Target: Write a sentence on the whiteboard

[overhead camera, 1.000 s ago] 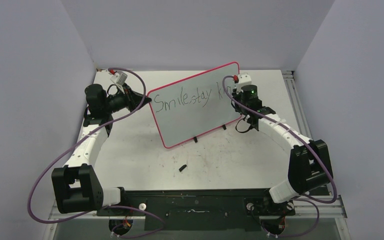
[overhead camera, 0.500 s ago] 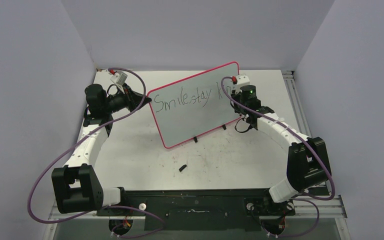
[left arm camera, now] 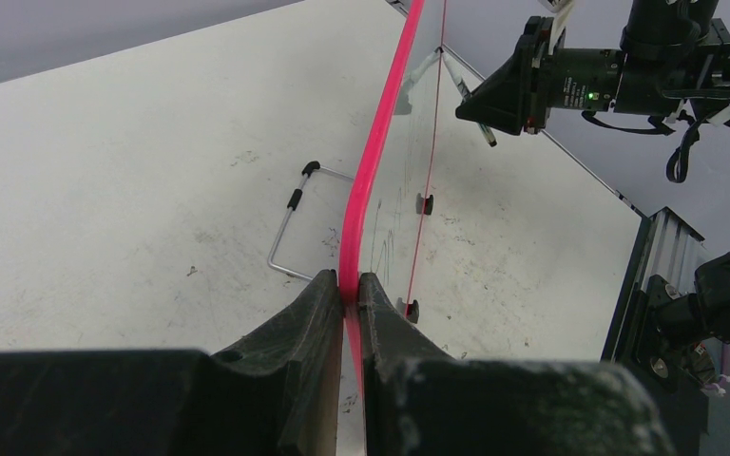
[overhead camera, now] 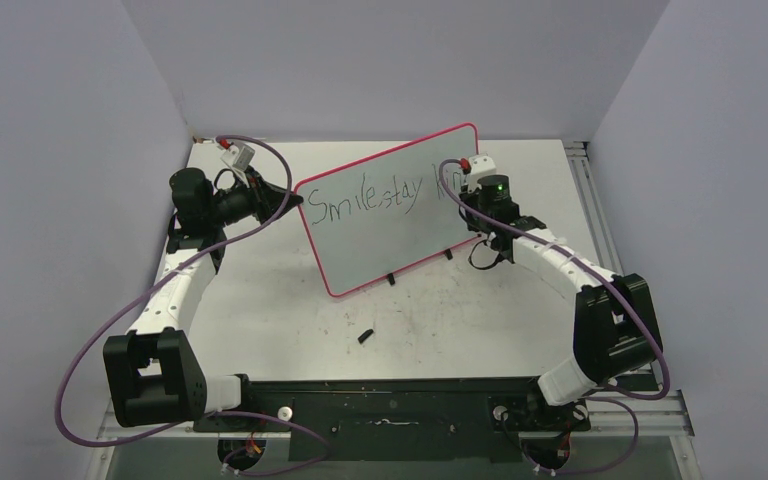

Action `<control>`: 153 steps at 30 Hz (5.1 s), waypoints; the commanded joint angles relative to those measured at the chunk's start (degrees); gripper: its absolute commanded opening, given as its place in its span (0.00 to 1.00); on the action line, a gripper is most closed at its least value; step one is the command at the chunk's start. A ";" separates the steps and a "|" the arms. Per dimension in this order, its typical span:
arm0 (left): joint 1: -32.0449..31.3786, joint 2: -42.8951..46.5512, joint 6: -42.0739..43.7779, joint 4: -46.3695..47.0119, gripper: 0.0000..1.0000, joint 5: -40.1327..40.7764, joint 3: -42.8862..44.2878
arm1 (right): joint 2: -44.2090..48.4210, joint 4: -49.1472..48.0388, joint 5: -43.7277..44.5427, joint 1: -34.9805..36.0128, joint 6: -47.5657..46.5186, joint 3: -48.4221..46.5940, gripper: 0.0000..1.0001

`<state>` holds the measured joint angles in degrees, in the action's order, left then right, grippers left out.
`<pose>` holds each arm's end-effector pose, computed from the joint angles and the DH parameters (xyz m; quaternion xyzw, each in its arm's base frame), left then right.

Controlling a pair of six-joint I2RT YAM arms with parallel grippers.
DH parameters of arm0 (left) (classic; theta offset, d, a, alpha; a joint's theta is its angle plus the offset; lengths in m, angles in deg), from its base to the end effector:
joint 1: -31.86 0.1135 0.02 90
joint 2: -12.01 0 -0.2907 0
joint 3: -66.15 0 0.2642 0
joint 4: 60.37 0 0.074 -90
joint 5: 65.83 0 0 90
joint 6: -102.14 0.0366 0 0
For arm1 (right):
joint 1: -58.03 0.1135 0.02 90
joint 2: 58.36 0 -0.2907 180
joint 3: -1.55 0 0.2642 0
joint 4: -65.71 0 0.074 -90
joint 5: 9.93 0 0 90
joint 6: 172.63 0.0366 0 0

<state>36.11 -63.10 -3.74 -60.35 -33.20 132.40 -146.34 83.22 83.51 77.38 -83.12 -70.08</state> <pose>0.3004 -0.0086 0.3393 0.1910 0.7106 -0.4205 0.5308 0.3357 0.1156 0.2681 -0.1380 0.8712 0.0509 0.4683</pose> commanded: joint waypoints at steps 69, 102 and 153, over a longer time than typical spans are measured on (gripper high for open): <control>0.87 1.85 -0.03 3.73 0.00 -0.50 0.15 | 3.72 -0.73 3.82 -1.11 1.85 0.18 0.05; 1.05 1.79 -0.20 3.99 0.00 -0.64 0.18 | -3.50 -1.28 0.00 -2.93 0.93 -3.36 0.05; 1.15 23.65 1.20 -9.70 0.75 23.67 -8.08 | 25.58 0.44 -9.00 10.98 7.44 4.35 0.05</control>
<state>36.85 -45.79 -3.26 -64.40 -19.54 123.83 -122.76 84.27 86.02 87.70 -80.37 -66.15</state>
